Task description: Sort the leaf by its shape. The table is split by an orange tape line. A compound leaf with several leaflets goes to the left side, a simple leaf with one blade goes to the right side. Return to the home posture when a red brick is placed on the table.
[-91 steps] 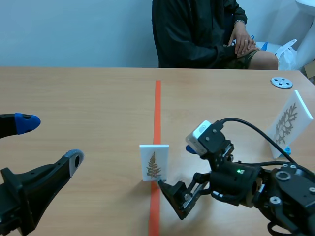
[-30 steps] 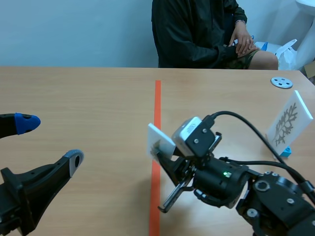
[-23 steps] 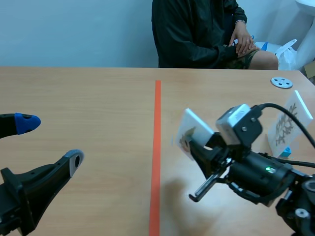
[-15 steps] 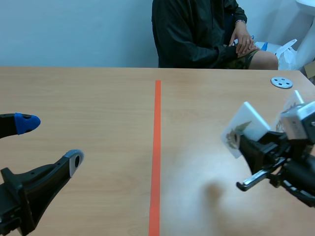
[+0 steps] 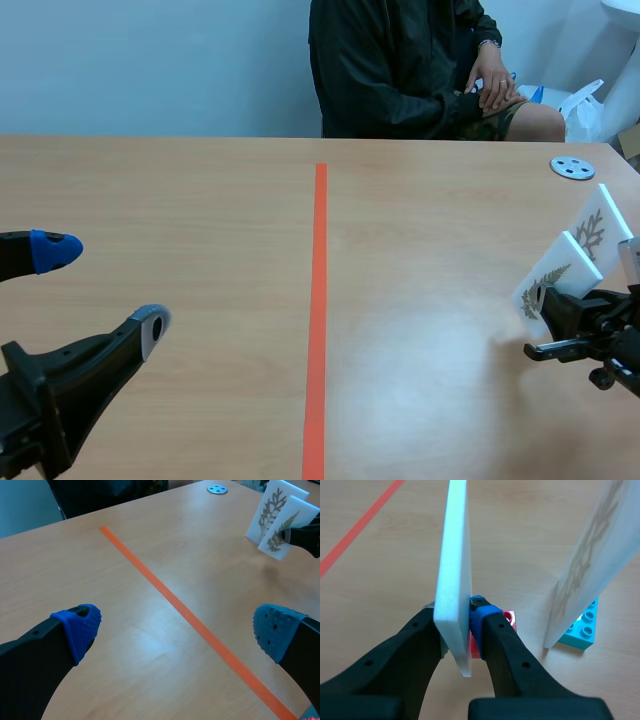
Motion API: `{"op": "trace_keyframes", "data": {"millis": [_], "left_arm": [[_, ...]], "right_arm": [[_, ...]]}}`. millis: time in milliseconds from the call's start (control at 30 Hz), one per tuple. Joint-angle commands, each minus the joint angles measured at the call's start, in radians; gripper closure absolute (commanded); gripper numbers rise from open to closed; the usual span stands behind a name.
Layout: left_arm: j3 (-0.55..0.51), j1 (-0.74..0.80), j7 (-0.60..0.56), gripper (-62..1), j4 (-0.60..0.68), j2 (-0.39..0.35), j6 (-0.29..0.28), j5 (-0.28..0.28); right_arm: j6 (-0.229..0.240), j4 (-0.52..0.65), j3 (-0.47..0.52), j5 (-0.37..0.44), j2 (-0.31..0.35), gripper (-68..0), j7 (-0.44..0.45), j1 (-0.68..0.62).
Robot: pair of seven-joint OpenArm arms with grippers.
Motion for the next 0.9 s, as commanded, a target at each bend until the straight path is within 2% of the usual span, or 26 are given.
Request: {"op": "trace_keyframes", "data": {"millis": [0,233,500,867], "left_arm": [[0.007,-0.005,-0.018,-62.3,0.018,0.008,-0.001,-0.006],[0.007,-0.005,-0.018,-62.3,0.018,0.008,-0.001,-0.006],[0.007,-0.005,-0.018,-62.3,0.018,0.008,-0.001,-0.006],[0.007,-0.005,-0.018,-62.3,0.018,0.008,-0.001,-0.006]], "right_arm": [[-0.021,0.004,-0.001,0.011,0.011,-1.5,0.015,0.038],[-0.072,-0.078,-0.001,0.011,0.011,-1.5,0.015,0.075],[-0.095,-0.109,-0.001,0.015,0.011,-1.6,0.0,0.075],[-0.097,-0.109,-0.001,0.015,0.011,-16.3,-0.018,0.069]]}}
